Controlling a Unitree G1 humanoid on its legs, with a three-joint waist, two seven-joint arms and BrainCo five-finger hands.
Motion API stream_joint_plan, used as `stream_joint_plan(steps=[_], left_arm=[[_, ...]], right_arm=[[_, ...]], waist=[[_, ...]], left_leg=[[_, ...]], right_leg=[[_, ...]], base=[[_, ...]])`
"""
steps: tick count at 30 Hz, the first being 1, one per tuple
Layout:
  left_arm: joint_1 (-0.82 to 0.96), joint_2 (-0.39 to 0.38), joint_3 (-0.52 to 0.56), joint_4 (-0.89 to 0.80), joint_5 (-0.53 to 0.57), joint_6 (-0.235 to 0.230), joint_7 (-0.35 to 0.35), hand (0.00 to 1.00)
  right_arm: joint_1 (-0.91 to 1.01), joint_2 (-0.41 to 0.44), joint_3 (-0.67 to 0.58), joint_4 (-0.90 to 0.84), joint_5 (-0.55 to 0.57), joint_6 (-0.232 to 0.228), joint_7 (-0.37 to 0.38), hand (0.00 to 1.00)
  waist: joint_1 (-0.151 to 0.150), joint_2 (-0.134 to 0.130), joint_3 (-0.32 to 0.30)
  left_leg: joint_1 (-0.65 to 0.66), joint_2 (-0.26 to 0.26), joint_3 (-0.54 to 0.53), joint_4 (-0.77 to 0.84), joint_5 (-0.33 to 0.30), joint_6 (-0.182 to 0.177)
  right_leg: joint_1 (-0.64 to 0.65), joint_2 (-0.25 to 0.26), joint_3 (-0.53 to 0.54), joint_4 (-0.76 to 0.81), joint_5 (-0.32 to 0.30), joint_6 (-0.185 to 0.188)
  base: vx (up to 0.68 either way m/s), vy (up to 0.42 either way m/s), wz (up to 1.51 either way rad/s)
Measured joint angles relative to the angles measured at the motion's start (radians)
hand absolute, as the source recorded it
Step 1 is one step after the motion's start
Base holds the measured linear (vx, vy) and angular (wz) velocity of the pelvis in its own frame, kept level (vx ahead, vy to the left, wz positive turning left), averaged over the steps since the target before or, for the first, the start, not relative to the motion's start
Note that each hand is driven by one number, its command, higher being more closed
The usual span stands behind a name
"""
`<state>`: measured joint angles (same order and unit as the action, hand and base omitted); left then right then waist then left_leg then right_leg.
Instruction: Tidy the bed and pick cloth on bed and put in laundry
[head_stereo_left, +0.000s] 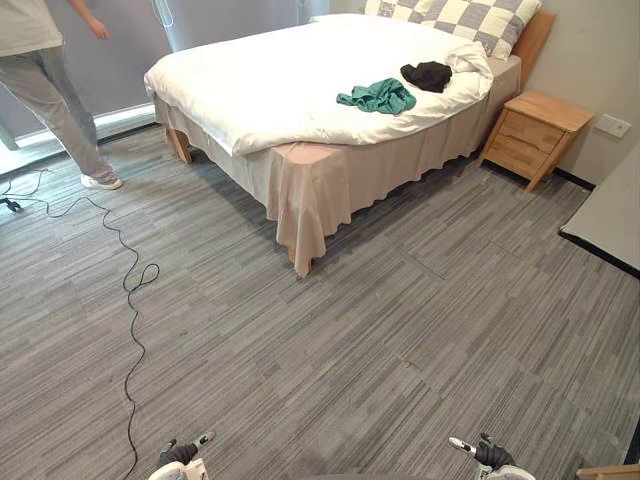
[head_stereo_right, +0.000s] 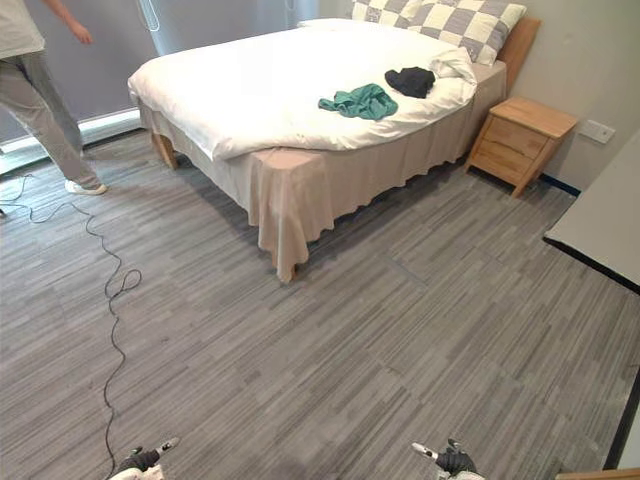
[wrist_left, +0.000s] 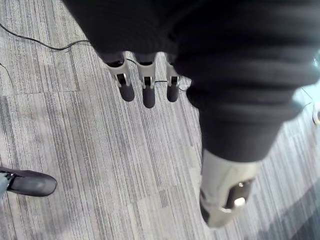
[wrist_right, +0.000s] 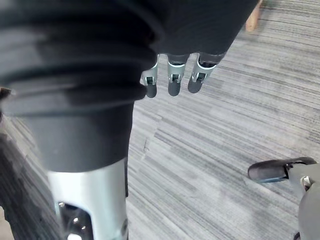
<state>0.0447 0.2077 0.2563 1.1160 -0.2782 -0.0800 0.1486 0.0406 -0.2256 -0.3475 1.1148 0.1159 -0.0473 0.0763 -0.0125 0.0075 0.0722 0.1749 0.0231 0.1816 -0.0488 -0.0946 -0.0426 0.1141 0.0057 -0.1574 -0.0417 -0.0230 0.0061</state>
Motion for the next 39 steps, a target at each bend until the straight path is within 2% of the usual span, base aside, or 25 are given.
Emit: stream_joint_plan(steps=[14,16,19,20,21,22,23,24,25,26,27,28,29,30,31,32,33,34,35,36,37,38,39], left_arm=[[0.036,-0.012,-0.020,0.000,0.001,-0.004,-0.001,0.00],[0.046,-0.020,-0.021,-0.003,0.001,-0.009,-0.001,0.00],[0.047,-0.025,-0.062,-0.006,0.002,-0.018,-0.002,0.00],[0.048,-0.026,-0.084,-0.006,0.002,-0.018,-0.004,0.00],[0.049,-0.024,-0.099,-0.006,0.003,-0.018,-0.009,0.00],[0.047,-0.020,-0.098,-0.006,0.003,-0.019,-0.014,0.00],[0.046,-0.015,-0.098,-0.008,0.014,-0.021,-0.019,0.00],[0.053,-0.014,-0.096,-0.010,0.025,-0.022,-0.020,0.00],[0.059,-0.016,-0.095,-0.010,0.032,-0.022,-0.020,0.00],[0.067,-0.016,-0.090,-0.011,0.041,-0.024,-0.022,0.00],[0.066,-0.016,-0.087,-0.013,0.042,-0.024,-0.025,0.00],[0.064,-0.018,-0.083,-0.029,0.042,-0.023,-0.028,0.00],[0.061,-0.019,-0.079,-0.037,0.042,-0.022,-0.030,0.00],[0.061,-0.021,-0.078,-0.045,0.041,-0.020,-0.031,0.00],[0.055,-0.025,-0.075,-0.047,0.041,-0.017,-0.030,0.00],[0.050,-0.031,-0.064,-0.047,0.040,-0.011,-0.030,0.00],[0.047,-0.035,-0.051,-0.047,0.040,-0.006,-0.029,0.00],[0.039,-0.055,-0.030,-0.047,0.041,0.001,-0.025,0.00],[0.035,-0.072,-0.023,-0.047,0.042,0.001,-0.029,0.00],[0.033,-0.077,-0.021,-0.047,0.043,0.000,-0.030,0.00],[0.016,-0.088,0.004,-0.052,0.042,0.000,-0.037,0.00],[0.018,-0.105,0.016,-0.065,0.041,0.000,-0.041,0.00],[0.018,-0.114,0.022,-0.070,0.041,0.000,-0.043,0.00]], right_arm=[[0.032,0.026,0.019,0.000,-0.039,0.001,-0.009,0.00],[0.038,0.026,0.019,0.000,-0.039,0.001,-0.009,0.00],[0.040,0.032,0.020,0.000,-0.042,0.007,-0.009,0.00],[0.039,0.030,0.041,0.000,-0.041,0.012,-0.010,0.00],[0.037,0.031,0.061,-0.001,-0.041,0.017,-0.010,0.00],[0.026,0.037,0.077,-0.001,-0.039,0.019,-0.009,0.00],[0.020,0.050,0.079,0.000,-0.038,0.021,-0.008,0.00],[0.024,0.061,0.077,0.003,-0.038,0.021,-0.007,0.00],[0.028,0.064,0.077,0.003,-0.038,0.022,-0.005,0.00],[0.038,0.069,0.077,0.002,-0.037,0.019,0.000,0.00],[0.039,0.070,0.077,0.002,-0.037,0.018,0.004,0.00],[0.038,0.070,0.077,0.000,-0.036,0.018,0.011,0.00],[0.035,0.072,0.077,-0.002,-0.035,0.019,0.013,0.00],[0.035,0.073,0.077,-0.004,-0.033,0.020,0.013,0.00],[0.037,0.078,0.077,-0.012,-0.026,0.027,0.013,0.00],[0.043,0.083,0.077,-0.027,-0.010,0.039,0.013,0.00],[0.050,0.086,0.075,-0.039,0.007,0.045,0.013,0.00],[0.051,0.086,0.061,-0.050,0.019,0.051,0.010,0.00],[0.069,0.088,0.050,-0.084,0.023,0.053,0.009,0.00],[0.075,0.090,0.048,-0.095,0.022,0.052,0.010,0.00],[0.076,0.103,0.027,-0.111,0.017,0.057,0.011,0.00],[0.076,0.106,0.024,-0.119,0.005,0.055,0.011,0.00],[0.078,0.108,0.023,-0.118,0.003,0.055,0.011,0.00]], waist=[[0.000,-0.004,0.002],[0.000,-0.005,0.004],[0.001,-0.023,0.019],[0.003,-0.027,0.025],[0.012,-0.038,0.042],[0.015,-0.036,0.055],[0.016,-0.036,0.082],[0.013,-0.044,0.099],[0.012,-0.044,0.100],[0.011,-0.042,0.101],[0.007,-0.041,0.102],[0.007,-0.041,0.103],[0.007,-0.042,0.104],[0.007,-0.042,0.104],[0.008,-0.042,0.105],[0.008,-0.042,0.114],[0.008,-0.040,0.123],[0.001,-0.019,0.134],[-0.007,0.029,0.125],[-0.009,0.029,0.116],[0.000,0.018,0.120],[-0.003,0.022,0.116],[-0.004,0.026,0.115]], left_leg=[[-0.004,-0.002,0.001,0.002,-0.001,0.001],[-0.006,-0.003,0.001,0.004,-0.006,0.008],[-0.019,-0.017,-0.003,0.040,-0.039,0.027],[-0.017,-0.024,-0.005,0.047,-0.055,0.044],[-0.022,-0.026,0.000,0.075,-0.070,0.051],[-0.025,-0.027,-0.002,0.111,-0.080,0.048],[-0.012,-0.029,-0.011,0.147,-0.099,0.054],[0.030,-0.030,-0.024,0.154,-0.109,0.057],[0.042,-0.025,-0.029,0.154,-0.114,0.056],[0.059,-0.004,-0.047,0.157,-0.126,0.052],[0.063,0.010,-0.061,0.157,-0.133,0.045],[0.071,0.032,-0.075,0.157,-0.148,0.028],[0.071,0.042,-0.079,0.157,-0.156,0.017],[0.072,0.048,-0.079,0.157,-0.163,0.007],[0.076,0.058,-0.079,0.162,-0.183,-0.010],[0.096,0.067,-0.078,0.173,-0.216,-0.024],[0.109,0.074,-0.078,0.176,-0.240,-0.031],[0.155,0.115,-0.073,0.181,-0.285,-0.034],[0.181,0.159,-0.070,0.168,-0.317,0.024],[0.182,0.163,-0.072,0.178,-0.319,0.045],[0.131,0.184,-0.076,0.333,-0.257,0.021],[0.052,0.213,-0.083,0.513,-0.191,0.030],[0.018,0.223,-0.085,0.597,-0.149,0.017]], right_leg=[[-0.008,-0.002,0.001,0.006,-0.005,-0.002],[-0.021,-0.006,-0.002,0.037,-0.029,-0.006],[-0.104,-0.048,-0.023,0.254,-0.152,0.013],[-0.149,-0.074,-0.032,0.379,-0.179,0.048],[-0.243,-0.104,-0.037,0.569,-0.177,0.074],[-0.299,-0.129,-0.039,0.704,-0.154,0.074],[-0.362,-0.159,-0.044,0.861,-0.110,0.057],[-0.389,-0.171,-0.043,0.930,-0.142,0.071],[-0.392,-0.166,-0.036,0.928,-0.161,0.083],[-0.396,-0.143,-0.024,0.853,-0.186,0.093],[-0.396,-0.130,-0.026,0.775,-0.185,0.092],[-0.394,-0.113,-0.040,0.577,-0.149,0.076],[-0.393,-0.106,-0.051,0.448,-0.104,0.065],[-0.394,-0.103,-0.053,0.365,-0.073,0.061],[-0.394,-0.100,-0.045,0.224,-0.008,0.061],[-0.389,-0.105,-0.027,0.143,0.029,0.068],[-0.381,-0.109,-0.021,0.132,0.038,0.076],[-0.374,-0.086,-0.045,0.207,0.098,0.075],[-0.421,-0.065,-0.079,0.340,0.059,0.053],[-0.435,-0.062,-0.092,0.378,0.042,0.035],[-0.451,-0.060,-0.106,0.465,-0.016,-0.043],[-0.423,-0.046,-0.113,0.466,-0.049,-0.065],[-0.404,-0.036,-0.116,0.455,-0.065,-0.066]], base=[[-0.02,-0.012,-0.01],[-0.01,-0.010,0.03],[-0.02,-0.011,0.17],[0.00,0.000,0.00],[0.00,0.000,0.00],[0.02,0.037,0.06],[0.10,0.032,0.18],[0.15,0.025,0.19],[0.21,0.003,0.31],[0.19,-0.054,0.41],[0.26,-0.109,0.53],[0.30,-0.177,0.39],[0.30,-0.177,0.24],[0.32,-0.213,0.07],[0.36,-0.233,0.01],[0.35,-0.252,0.00],[0.38,-0.286,-0.02],[0.39,-0.317,0.09],[0.43,-0.319,0.13],[0.56,-0.424,0.05],[0.57,-0.447,-0.05],[0.57,-0.449,-0.06],[0.47,-0.330,0.19]])
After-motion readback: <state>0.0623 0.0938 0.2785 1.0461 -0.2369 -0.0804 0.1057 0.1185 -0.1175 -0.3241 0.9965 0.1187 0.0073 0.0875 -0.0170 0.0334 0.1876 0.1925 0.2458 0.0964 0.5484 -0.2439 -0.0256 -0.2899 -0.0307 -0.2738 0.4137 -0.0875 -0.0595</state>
